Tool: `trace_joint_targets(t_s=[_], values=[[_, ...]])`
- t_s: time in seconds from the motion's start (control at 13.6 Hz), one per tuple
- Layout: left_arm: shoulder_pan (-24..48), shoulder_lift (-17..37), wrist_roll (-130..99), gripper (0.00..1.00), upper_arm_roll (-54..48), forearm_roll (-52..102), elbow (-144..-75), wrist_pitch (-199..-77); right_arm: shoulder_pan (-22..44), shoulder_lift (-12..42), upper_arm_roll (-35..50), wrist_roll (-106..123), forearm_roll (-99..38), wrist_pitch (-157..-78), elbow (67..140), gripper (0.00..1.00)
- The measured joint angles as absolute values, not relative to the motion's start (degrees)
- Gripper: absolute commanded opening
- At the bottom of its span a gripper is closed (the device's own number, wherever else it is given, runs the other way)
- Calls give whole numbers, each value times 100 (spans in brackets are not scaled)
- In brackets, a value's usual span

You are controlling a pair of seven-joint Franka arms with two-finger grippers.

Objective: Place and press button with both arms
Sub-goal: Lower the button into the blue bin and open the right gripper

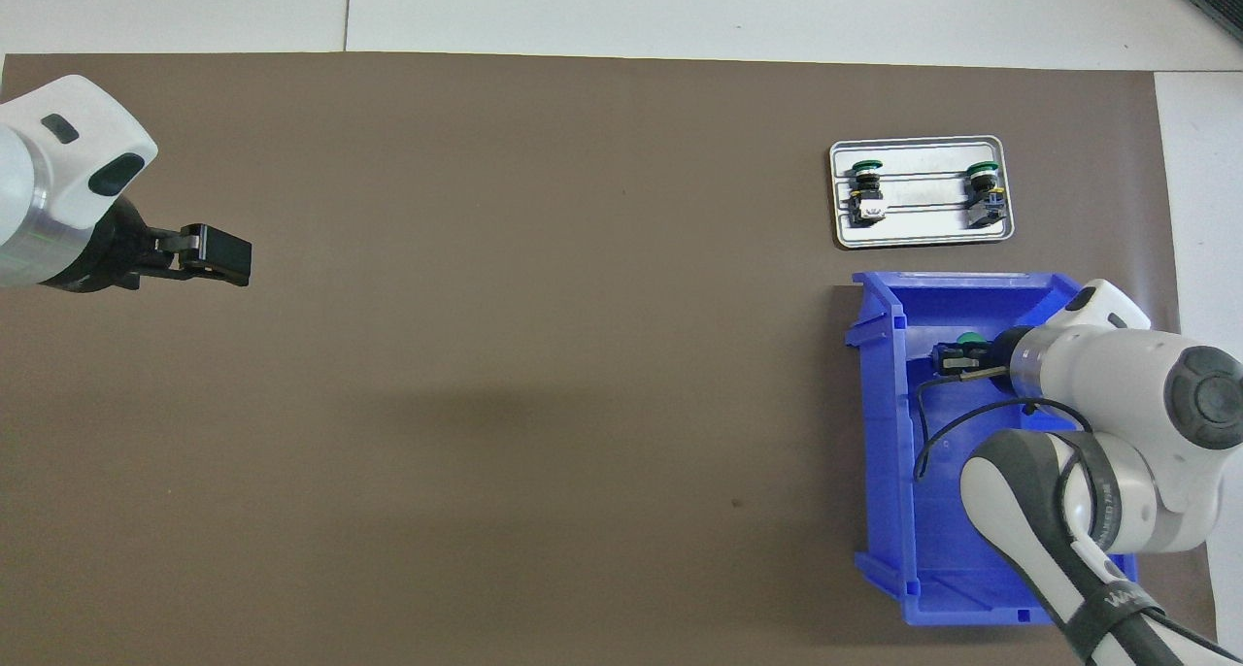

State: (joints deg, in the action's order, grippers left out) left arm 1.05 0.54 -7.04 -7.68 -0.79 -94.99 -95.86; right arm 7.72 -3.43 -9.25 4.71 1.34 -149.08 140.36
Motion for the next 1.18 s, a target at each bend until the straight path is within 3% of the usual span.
trace_joint_targets(t_s=[0.22,0.29,0.74,1.18], values=[[105,54,-704,100,-768,-79,-9499,-9586,764,-284,-924,490,134,-15068,14140,84],[105,54,-704,100,-768,-79,-9499,-9586,764,-281,-924,490,133,-15069,14148,99],[105,54,-704,100,-768,-79,-9499,-9586,764,-318,-921,490,128,-14805,13965,99],[105,54,-704,100,-768,-79,-9499,-9586,751,-492,-919,110,119,-12521,12133,100]])
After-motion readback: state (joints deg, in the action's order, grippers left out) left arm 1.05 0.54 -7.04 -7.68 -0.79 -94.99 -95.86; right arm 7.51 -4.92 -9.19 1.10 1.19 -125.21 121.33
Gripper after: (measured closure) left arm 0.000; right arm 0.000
